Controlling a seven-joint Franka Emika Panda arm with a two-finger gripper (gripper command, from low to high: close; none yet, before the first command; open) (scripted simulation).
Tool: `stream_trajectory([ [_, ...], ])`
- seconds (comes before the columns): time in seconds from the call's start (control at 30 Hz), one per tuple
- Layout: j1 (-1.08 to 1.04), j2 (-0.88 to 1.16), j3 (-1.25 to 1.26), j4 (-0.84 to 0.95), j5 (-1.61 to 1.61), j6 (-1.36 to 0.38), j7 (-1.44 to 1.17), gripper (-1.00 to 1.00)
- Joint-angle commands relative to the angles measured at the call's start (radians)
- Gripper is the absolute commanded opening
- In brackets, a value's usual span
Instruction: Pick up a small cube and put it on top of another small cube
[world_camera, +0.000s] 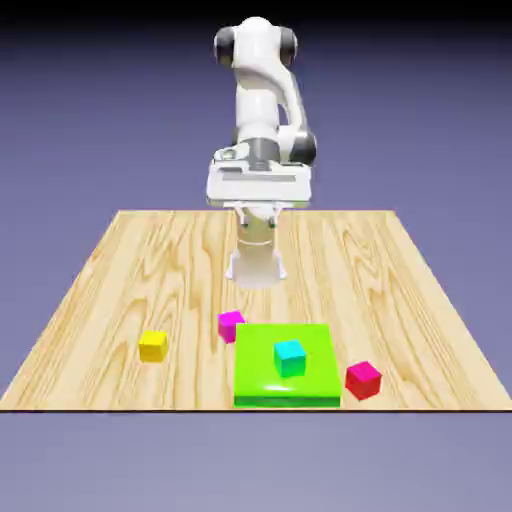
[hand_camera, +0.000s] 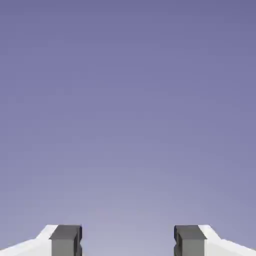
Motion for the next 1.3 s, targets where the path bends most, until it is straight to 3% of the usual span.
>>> stream_trajectory([
  [0.0,0.003,0.012,-0.019,0.034,0.016,-0.037,0.015,0.0],
  [1.27,-0.21,1.385,-0.7,0.904,0.96,-1.687,0.068,0.0],
])
